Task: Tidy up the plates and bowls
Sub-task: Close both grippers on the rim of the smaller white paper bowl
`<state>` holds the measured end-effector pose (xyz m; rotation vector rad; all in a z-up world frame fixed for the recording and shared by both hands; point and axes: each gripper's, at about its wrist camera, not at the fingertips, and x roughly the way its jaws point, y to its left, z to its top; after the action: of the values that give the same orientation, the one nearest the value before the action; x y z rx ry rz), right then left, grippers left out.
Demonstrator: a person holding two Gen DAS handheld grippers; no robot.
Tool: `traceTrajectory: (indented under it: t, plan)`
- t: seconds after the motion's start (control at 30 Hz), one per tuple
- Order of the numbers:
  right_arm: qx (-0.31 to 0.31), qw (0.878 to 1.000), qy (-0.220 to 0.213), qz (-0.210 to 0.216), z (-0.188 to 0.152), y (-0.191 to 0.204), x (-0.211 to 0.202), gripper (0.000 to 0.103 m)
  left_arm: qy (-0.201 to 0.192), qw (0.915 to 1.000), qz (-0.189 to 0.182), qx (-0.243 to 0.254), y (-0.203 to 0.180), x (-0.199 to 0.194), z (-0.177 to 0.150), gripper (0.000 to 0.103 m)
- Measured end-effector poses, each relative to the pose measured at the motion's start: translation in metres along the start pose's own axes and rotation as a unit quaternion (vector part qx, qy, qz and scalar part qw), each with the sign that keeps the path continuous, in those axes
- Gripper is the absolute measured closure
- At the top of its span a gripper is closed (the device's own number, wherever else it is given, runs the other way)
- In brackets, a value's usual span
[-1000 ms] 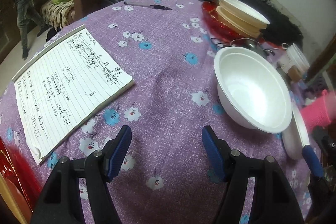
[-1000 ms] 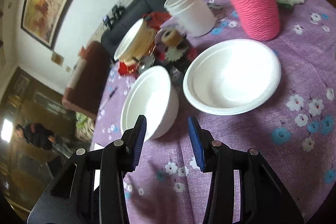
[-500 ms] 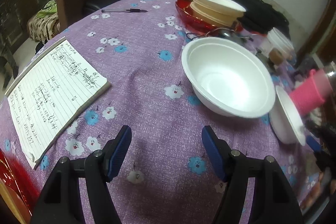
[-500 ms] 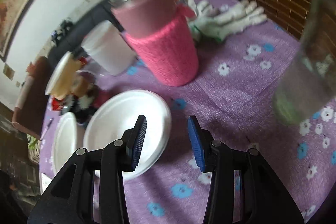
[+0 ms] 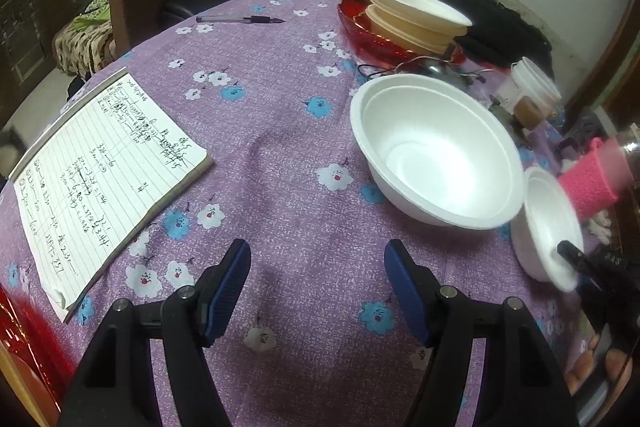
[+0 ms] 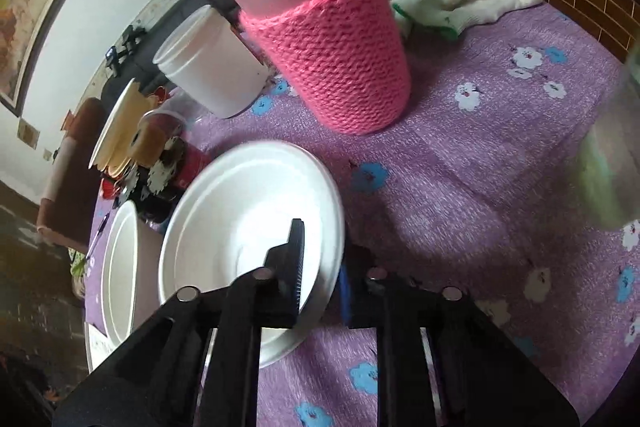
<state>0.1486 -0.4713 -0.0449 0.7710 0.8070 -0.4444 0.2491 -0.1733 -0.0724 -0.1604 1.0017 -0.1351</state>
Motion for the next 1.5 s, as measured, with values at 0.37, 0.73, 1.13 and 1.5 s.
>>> traceTrajectory:
  t: [0.37,0.73,1.13,1.5]
  plan:
    - [-0.071,0.995,0.038,0.067,-0.066,0.002,-0.055,0.094,0.001,0.9979,-0.046,0.046,-0.017,-0.008,-0.001,0.033]
    - [0.0,0.996,0.02,0.089,-0.038,-0.029,-0.038,0.092,0.063,0.9884,-0.113,0.08,-0.052,0.015,-0.018,0.031]
    - [0.037,0.986,0.008,0.16,-0.039,-0.048,-0.03,0.092,0.097,0.9901,-0.088,0.051,-0.095,0.016,-0.009,0.031]
    - [0.054,0.982,0.028,0.178,-0.038,-0.049,-0.019,0.092,0.11,0.9896,-0.069,0.062,-0.121,0.025,0.0,0.031]
